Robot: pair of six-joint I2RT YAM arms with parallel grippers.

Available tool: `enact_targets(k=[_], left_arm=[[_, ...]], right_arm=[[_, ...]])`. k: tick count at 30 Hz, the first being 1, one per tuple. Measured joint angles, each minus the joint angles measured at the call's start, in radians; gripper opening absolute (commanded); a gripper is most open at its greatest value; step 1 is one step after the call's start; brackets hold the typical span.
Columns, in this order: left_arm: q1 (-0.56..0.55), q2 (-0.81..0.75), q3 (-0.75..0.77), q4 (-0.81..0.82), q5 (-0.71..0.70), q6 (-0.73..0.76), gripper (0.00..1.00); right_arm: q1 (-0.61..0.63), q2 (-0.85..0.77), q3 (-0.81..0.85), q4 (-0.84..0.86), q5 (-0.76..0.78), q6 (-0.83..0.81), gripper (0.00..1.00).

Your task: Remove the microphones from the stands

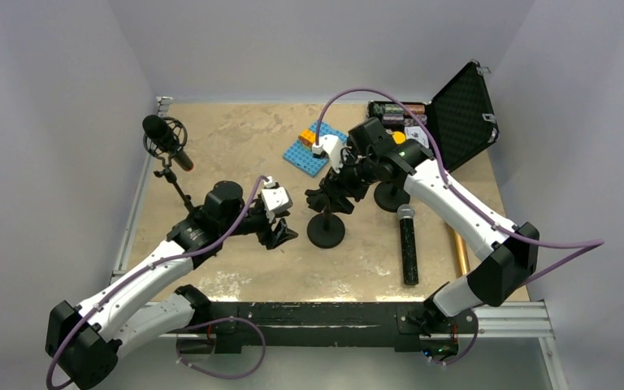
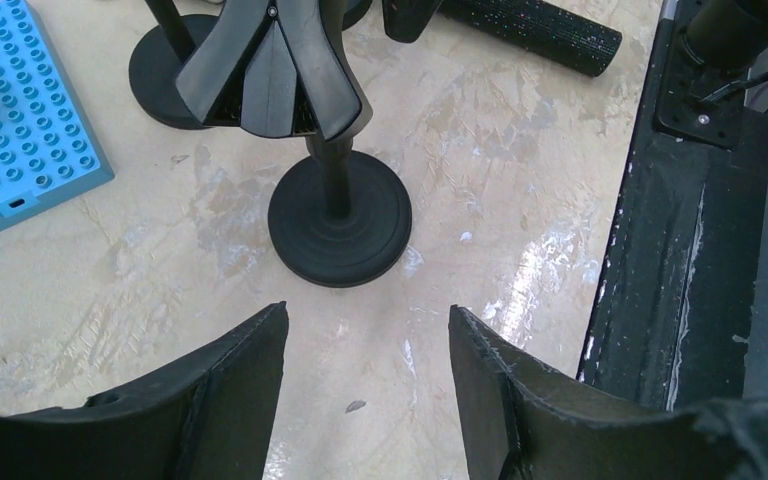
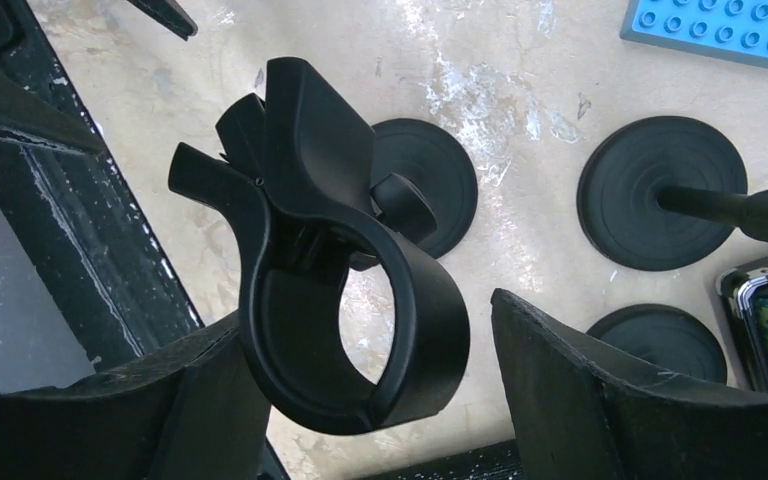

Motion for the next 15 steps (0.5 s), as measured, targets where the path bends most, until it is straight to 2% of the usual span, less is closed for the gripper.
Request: enact_targets(k=[5, 8, 15], left_arm=[[0.000, -0.043, 0.000, -0.048, -0.014, 0.002, 0.64], [0.000, -0.081, 0.000, -0.083, -0.026, 0.003, 0.64], [0.000, -0.121, 0.044, -0.169, -0.050, 0.033, 0.63]], right_arm=[[0.015, 0.003, 0.000, -0.005, -0.006, -0.001, 0.78], [0.029, 0.021, 0.004, -0.003, -0.011, -0.002, 0.71], [0.041, 0.114, 0.075, 0.008, -0.038, -0.005, 0.27]])
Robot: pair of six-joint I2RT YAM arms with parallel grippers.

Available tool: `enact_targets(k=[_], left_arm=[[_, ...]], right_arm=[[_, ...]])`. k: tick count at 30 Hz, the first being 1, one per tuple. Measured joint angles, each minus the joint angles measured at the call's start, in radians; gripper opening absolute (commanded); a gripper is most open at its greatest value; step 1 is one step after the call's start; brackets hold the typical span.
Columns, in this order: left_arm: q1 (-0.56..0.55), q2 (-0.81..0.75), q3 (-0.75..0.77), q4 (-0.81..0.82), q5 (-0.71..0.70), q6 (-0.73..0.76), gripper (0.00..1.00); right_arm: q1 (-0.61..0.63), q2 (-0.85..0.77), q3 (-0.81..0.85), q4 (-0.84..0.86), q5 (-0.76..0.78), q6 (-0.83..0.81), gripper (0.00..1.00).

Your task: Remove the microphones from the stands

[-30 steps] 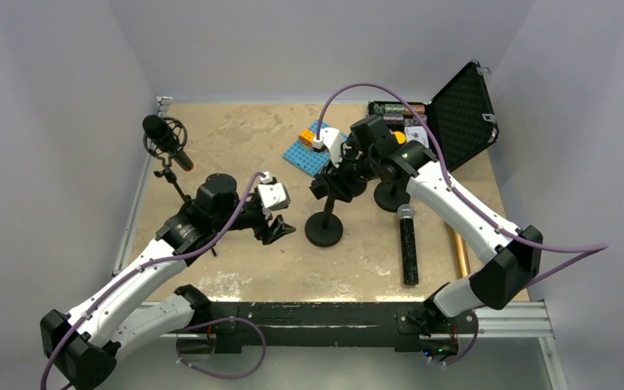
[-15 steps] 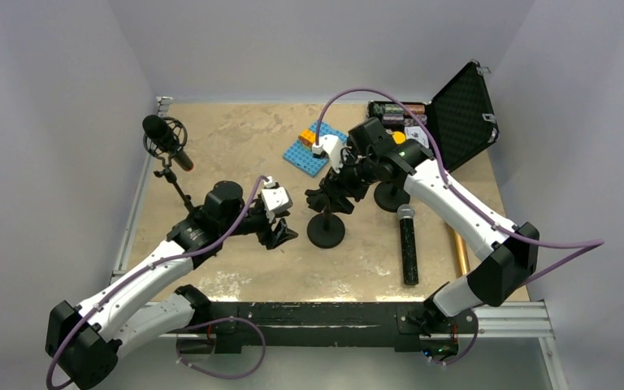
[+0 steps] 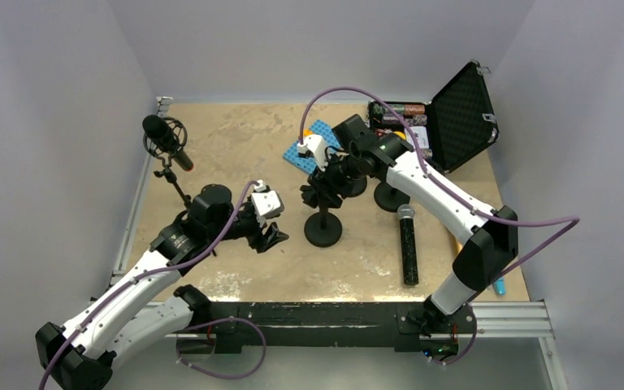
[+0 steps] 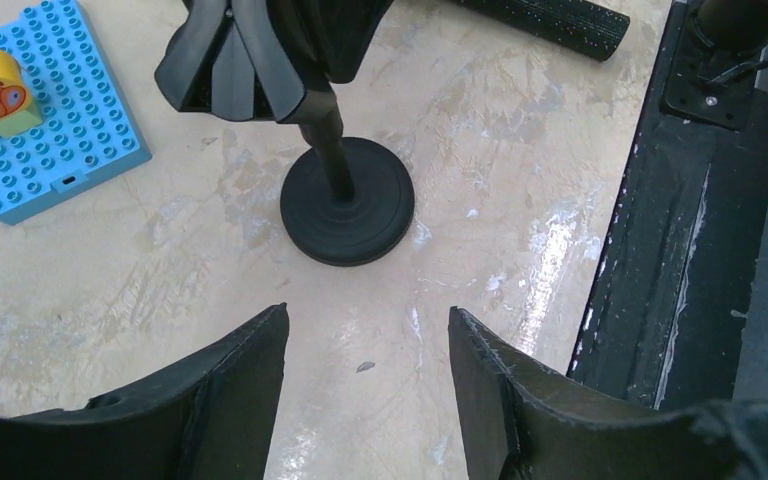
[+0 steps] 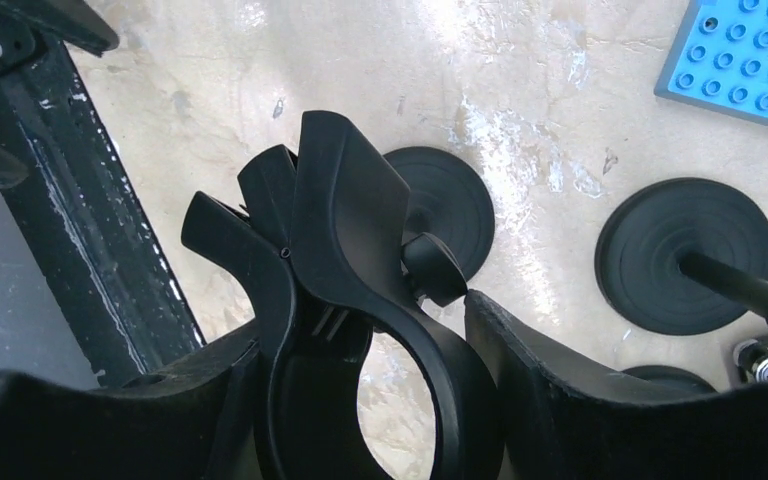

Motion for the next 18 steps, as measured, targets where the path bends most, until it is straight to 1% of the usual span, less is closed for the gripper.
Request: enact_targets(k=[2, 4, 11, 12, 13, 15, 18], left_arm=[[0.000, -0.002, 0.009, -0.018, -0.002, 0.014, 0.63], [0.000, -0.003, 0.018, -0.035, -0.004, 0.026, 0.63], [0.000, -0.013, 0.070, -0.103, -0.006, 0.085, 0.63], [0.000, -0.021, 0.076, -0.114, -0.007, 0.096, 0.63], [0.000, -0.028, 0.080, -0.121, -0.006, 0.103, 0.63], [0.000, -0.043, 0.091, -0.141, -0.006, 0.119, 0.63], [0.000, -0.052, 0.110, -0.172, -0.004, 0.129, 0.64]], right_arm=[[0.000, 0.019, 0.014, 0.003, 0.000, -0.001, 0.25], [0.001, 0.026, 0.024, 0.009, 0.009, 0.002, 0.24], [0.002, 0.056, 0.061, 0.064, 0.141, -0.002, 0.25], [0.000, 0.068, 0.077, 0.069, 0.160, -0.004, 0.28], [-0.003, 0.081, 0.093, 0.075, 0.174, -0.005, 0.33], [-0.010, 0.107, 0.118, 0.089, 0.188, -0.005, 0.51], [-0.018, 0.136, 0.145, 0.096, 0.187, -0.004, 0.70]])
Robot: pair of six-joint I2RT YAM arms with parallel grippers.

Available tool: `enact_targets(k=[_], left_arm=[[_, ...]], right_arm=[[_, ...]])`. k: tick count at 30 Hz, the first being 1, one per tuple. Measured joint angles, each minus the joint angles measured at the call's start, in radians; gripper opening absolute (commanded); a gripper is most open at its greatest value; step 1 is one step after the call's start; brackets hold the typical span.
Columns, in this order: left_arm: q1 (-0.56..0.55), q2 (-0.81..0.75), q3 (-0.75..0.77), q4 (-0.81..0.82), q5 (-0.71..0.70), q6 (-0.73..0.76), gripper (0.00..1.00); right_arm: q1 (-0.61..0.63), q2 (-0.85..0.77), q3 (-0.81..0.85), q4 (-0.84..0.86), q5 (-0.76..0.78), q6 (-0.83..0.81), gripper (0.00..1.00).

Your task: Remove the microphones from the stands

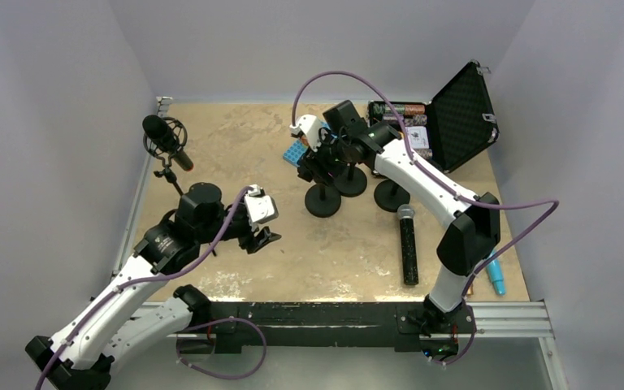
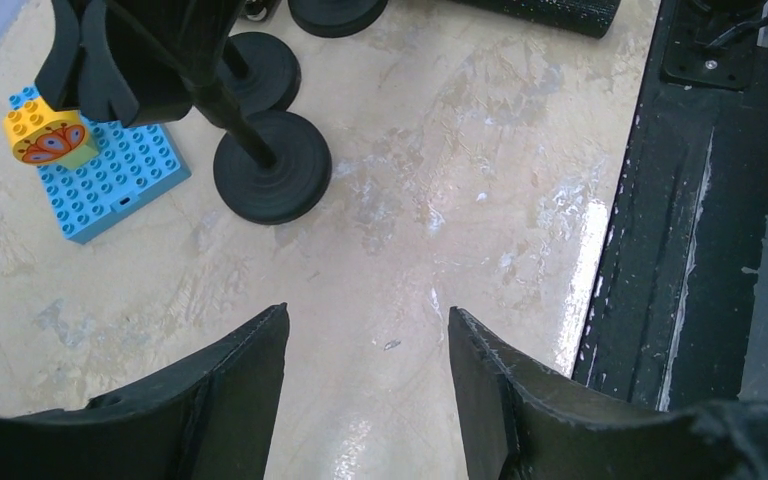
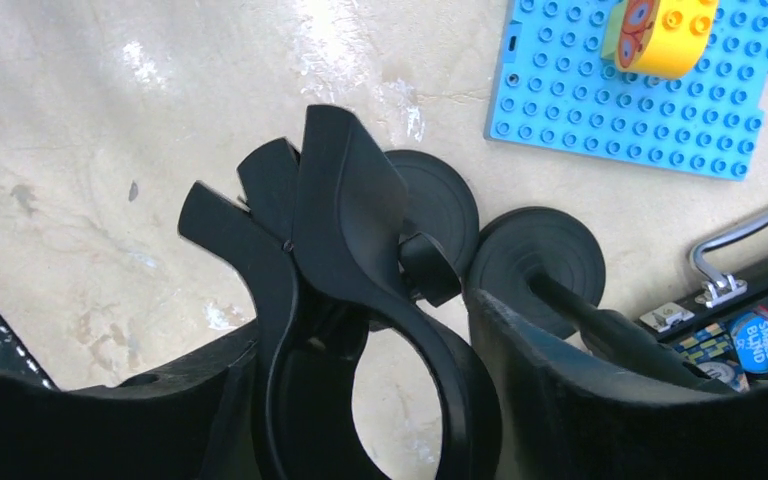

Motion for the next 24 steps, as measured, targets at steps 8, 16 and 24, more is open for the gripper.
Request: enact_targets(k=[8, 16, 24], left_arm=[[0.000, 0.014, 0.076, -0.116, 0.023, 0.078, 0.67], [0.000, 0.057, 0.325, -0.251, 0.046, 0.130, 0.66], [0.000, 0.108, 0.753, -0.325, -0.083, 0.212, 0.69]], right_arm=[[-0.012, 0.012, 0.054, -0.024, -0.027, -0.007, 0.92], [-0.039, -0.059, 0.172, -0.051, -0.129, 0.014, 0.92], [-0.029, -0.130, 0.298, 0.008, -0.316, 0.091, 0.88]])
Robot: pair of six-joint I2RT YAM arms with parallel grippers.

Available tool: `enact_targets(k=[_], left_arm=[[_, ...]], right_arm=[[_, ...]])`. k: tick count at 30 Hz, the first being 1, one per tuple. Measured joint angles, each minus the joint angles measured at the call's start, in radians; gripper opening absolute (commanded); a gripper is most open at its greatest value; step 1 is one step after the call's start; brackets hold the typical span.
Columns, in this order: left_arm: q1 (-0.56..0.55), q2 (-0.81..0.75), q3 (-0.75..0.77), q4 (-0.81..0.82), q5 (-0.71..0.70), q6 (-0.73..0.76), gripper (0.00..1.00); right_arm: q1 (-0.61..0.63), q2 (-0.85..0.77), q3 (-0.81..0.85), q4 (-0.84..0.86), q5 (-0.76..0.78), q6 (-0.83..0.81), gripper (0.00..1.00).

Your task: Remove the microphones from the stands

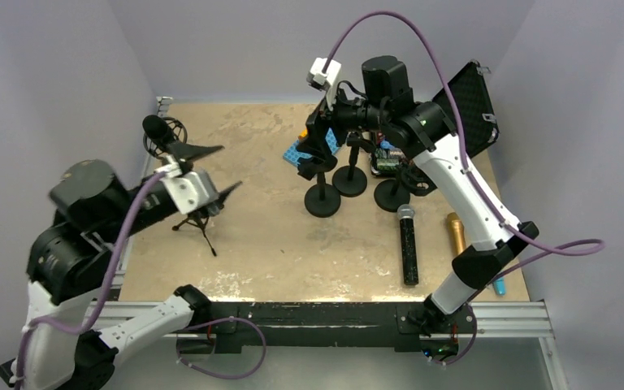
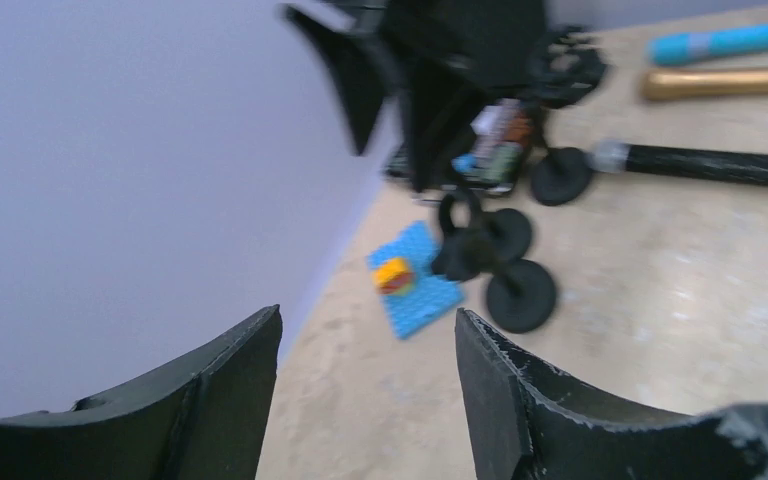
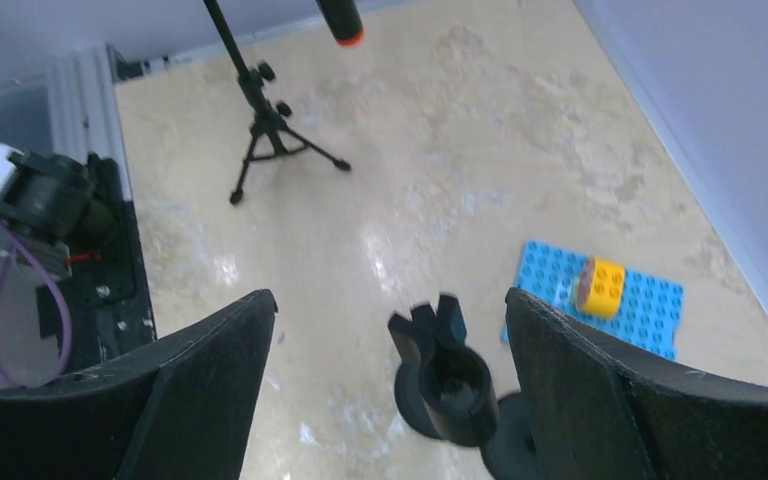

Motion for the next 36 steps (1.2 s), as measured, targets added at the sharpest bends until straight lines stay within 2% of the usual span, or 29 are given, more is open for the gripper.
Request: enact_targets(k=[4, 7, 11, 15, 20, 26, 36], left_arm=[[0.039, -0.012, 0.125, 0.023, -0.269, 0.030, 0.79], [0.085, -0.017, 0.155, 0.040, -0.513, 0.048, 0.82], [0.169, -0.014, 0.129, 0.003, -0.671, 0.013, 0.83], [0.266, -0.004, 0.063, -0.033, -0.726, -0.062, 0.86], [0.368, 0.091, 0.078, -0.079, -0.728, -0.199, 0.87], [0.394, 0.131, 0.011, -0.043, -0.726, -0.301, 0.88], [0.445, 0.163, -0.085, 0.101, -0.790, -0.381, 0.88]], right_arm=[[0.042, 0.055, 0.087, 0.049, -0.029, 0.039, 0.87], [0.085, 0.113, 0.155, 0.087, -0.030, 0.063, 0.87], [0.136, 0.187, 0.215, 0.135, -0.030, 0.099, 0.87], [0.169, 0.210, 0.214, 0.137, -0.030, 0.119, 0.87], [0.175, 0.161, 0.158, 0.135, -0.030, 0.118, 0.87], [0.175, 0.094, 0.108, 0.128, -0.030, 0.110, 0.87], [0.175, 0.084, 0.080, 0.112, -0.031, 0.092, 0.87]])
